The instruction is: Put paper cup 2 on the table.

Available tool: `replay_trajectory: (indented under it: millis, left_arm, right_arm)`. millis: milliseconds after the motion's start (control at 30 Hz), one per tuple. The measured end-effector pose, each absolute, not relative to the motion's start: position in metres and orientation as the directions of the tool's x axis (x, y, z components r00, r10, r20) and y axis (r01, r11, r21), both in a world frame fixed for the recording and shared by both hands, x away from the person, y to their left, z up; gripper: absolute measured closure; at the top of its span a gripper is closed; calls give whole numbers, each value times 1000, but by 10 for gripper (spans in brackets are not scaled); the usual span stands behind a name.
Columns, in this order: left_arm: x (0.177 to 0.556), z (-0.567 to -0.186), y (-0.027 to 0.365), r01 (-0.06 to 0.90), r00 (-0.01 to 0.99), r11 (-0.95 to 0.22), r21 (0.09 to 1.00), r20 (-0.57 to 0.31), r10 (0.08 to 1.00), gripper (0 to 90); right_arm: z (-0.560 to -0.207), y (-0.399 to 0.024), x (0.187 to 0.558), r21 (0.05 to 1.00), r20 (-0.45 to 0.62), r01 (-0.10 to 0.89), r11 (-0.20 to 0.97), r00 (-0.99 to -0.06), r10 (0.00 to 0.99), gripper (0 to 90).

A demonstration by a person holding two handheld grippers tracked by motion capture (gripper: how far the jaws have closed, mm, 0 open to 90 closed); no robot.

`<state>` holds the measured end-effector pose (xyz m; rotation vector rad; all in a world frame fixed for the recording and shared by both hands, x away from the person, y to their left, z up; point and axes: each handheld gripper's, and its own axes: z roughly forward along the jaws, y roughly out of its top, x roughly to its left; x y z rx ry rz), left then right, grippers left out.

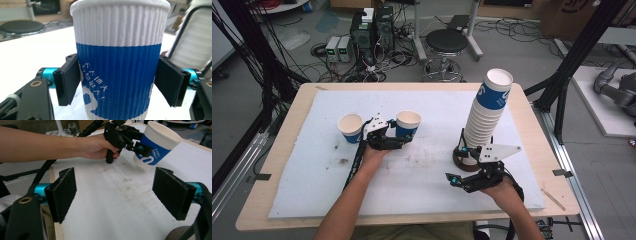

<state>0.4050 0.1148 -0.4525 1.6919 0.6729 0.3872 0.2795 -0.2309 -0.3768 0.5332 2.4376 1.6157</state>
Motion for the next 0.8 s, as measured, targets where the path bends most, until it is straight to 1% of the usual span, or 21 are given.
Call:
replay_trajectory:
  millis: [133,167,233,300,467,533,633,667,800]
  left_arm:
    - [403,-452,111,221,755,-158,962,-66,653,259]
    - [403,-451,109,228,748,-182,957,-52,662,259]
    - [403,-451,105,245,738,-266,932,-2,674,258]
    - [402,-450,102,241,736,-283,928,15,677,255]
    - [400,-449,104,288,727,-304,908,-1,687,248]
    - [397,-450,105,300,727,-327,896,7,686,245]
    - [394,-450,107,301,732,-314,901,-7,681,236]
    - [393,-450,108,302,732,-305,903,-15,681,233]
    - [390,-450,112,318,732,-286,904,-42,680,195]
  right_arm:
    - [-377,-231,280,914,59,203,350,-922,382,199]
    - [-377,-231,279,913,61,206,351,-922,383,199]
    - [-377,-231,279,914,59,204,351,-922,382,198]
    - [-376,-231,279,914,60,205,350,-922,382,198]
    - [-377,-232,279,914,66,210,348,-922,382,199]
    - [-377,-233,279,914,64,210,348,-920,386,199]
    - [-377,-234,278,910,75,220,351,-921,382,198]
    - [-378,-235,279,914,54,206,350,-916,398,198]
    - [-378,-236,278,911,64,214,351,-918,392,199]
